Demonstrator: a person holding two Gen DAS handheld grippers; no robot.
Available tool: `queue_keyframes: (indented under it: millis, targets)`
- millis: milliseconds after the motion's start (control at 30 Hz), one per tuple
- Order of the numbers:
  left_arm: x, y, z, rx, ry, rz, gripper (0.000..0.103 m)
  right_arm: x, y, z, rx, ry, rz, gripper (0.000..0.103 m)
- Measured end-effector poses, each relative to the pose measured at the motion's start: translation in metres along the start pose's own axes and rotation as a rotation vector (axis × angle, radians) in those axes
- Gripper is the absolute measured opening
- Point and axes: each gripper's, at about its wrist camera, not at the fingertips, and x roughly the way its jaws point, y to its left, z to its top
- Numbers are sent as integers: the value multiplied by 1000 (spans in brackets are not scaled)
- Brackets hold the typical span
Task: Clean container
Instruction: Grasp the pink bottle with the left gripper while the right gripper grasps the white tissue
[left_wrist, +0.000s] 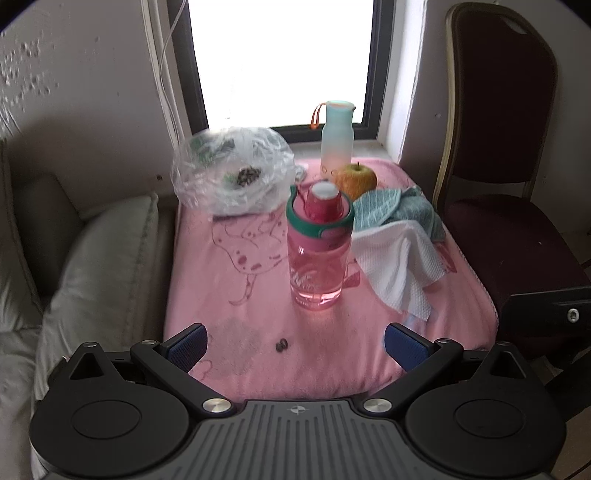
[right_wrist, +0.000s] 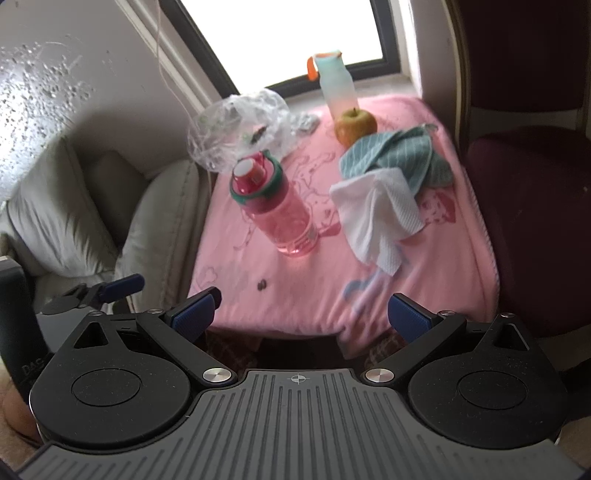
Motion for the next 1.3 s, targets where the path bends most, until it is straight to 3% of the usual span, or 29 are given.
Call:
queue_keyframes:
  millis: [200, 333, 433, 633, 733, 900, 1100, 1300]
  targets:
    - [32, 10, -10, 6, 10, 28, 102, 29, -9, -2, 39, 35, 12, 102]
    - [49, 14, -16, 36, -39, 21, 102, 52, -17, -5, 56, 41, 23, 102]
    - [62, 17, -25, 66, -97, 4, 102, 67, -23, -10, 40, -10, 5, 102]
    - [91, 21, -35, 46, -119, 5, 102, 94, -38, -23, -14, -160, -61, 102]
    - [107, 20, -39, 45, -87, 26, 102, 110, -50, -29, 18, -199, -56, 102]
    - [127, 27, -43, -38, -49, -23, 102, 129, -64, -40, -17, -312, -60, 102]
    - [140, 25, -43, 4, -136, -45, 102, 143, -72, -40, -135, -410, -57, 100]
    - [161, 21, -35, -17, -104, -59, 102, 166, -87, -13, -62, -391, -73, 100]
